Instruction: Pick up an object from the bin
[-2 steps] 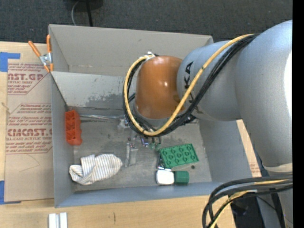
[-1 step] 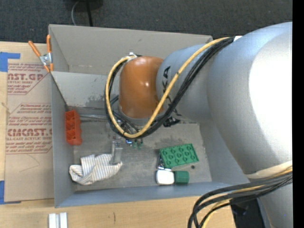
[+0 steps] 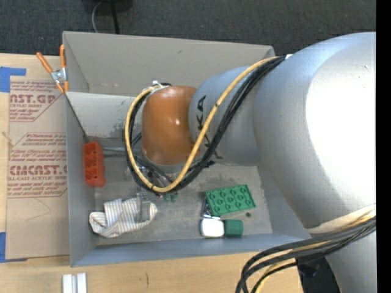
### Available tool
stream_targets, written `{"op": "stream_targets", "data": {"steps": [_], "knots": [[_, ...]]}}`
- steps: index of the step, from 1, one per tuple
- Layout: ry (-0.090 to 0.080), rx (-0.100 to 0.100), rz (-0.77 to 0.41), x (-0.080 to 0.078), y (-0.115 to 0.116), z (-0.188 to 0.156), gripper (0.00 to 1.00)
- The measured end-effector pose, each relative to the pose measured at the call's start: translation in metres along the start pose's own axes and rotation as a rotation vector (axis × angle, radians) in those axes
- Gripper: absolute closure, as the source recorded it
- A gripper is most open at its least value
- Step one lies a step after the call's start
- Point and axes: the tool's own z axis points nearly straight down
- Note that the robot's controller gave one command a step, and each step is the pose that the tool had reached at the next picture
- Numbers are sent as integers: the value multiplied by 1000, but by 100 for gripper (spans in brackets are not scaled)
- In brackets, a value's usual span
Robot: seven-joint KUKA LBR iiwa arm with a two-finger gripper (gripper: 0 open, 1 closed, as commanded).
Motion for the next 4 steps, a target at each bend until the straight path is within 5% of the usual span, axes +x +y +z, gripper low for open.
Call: {"op": "stream_targets", "data": {"steps": [1, 2, 3, 4], "knots": [[2, 2, -199, 26, 24, 21, 0], [-1, -2, -102, 43, 33, 28, 100], [-1, -2, -102, 43, 33, 28, 100], [7, 1, -130, 42, 34, -19, 100]]}}
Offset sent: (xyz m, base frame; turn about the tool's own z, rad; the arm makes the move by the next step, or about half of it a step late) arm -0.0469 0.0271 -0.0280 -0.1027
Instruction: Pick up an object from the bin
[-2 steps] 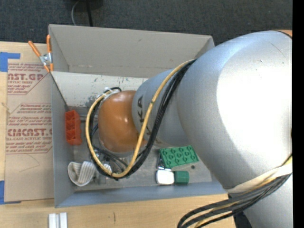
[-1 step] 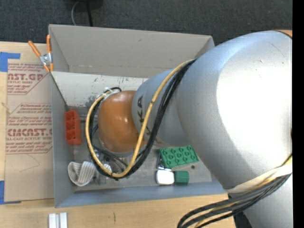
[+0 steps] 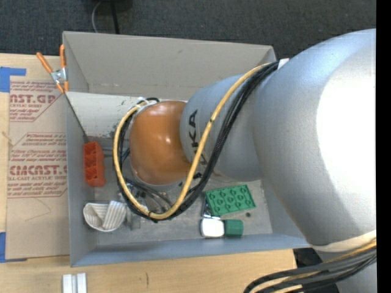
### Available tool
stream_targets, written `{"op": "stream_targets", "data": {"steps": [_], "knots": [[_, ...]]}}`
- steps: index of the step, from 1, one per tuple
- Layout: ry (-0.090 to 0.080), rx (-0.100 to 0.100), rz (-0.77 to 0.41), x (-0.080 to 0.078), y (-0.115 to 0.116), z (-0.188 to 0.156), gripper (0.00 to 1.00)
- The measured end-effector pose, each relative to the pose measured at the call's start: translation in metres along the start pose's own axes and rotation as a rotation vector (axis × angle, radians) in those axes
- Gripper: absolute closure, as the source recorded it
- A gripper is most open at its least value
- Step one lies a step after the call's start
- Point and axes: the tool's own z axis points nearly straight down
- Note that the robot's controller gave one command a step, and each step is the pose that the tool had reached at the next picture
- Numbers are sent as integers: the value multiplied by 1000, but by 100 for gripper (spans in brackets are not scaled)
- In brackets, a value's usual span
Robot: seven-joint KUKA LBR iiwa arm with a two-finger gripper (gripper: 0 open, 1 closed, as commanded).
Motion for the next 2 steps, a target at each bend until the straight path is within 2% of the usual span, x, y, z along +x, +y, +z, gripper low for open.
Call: {"op": "stream_targets", "data": {"steps": [1, 2], "knots": [[-4, -1, 5, -1, -2, -61, 100], [-9, -3, 75, -1, -7, -88, 100]]}}
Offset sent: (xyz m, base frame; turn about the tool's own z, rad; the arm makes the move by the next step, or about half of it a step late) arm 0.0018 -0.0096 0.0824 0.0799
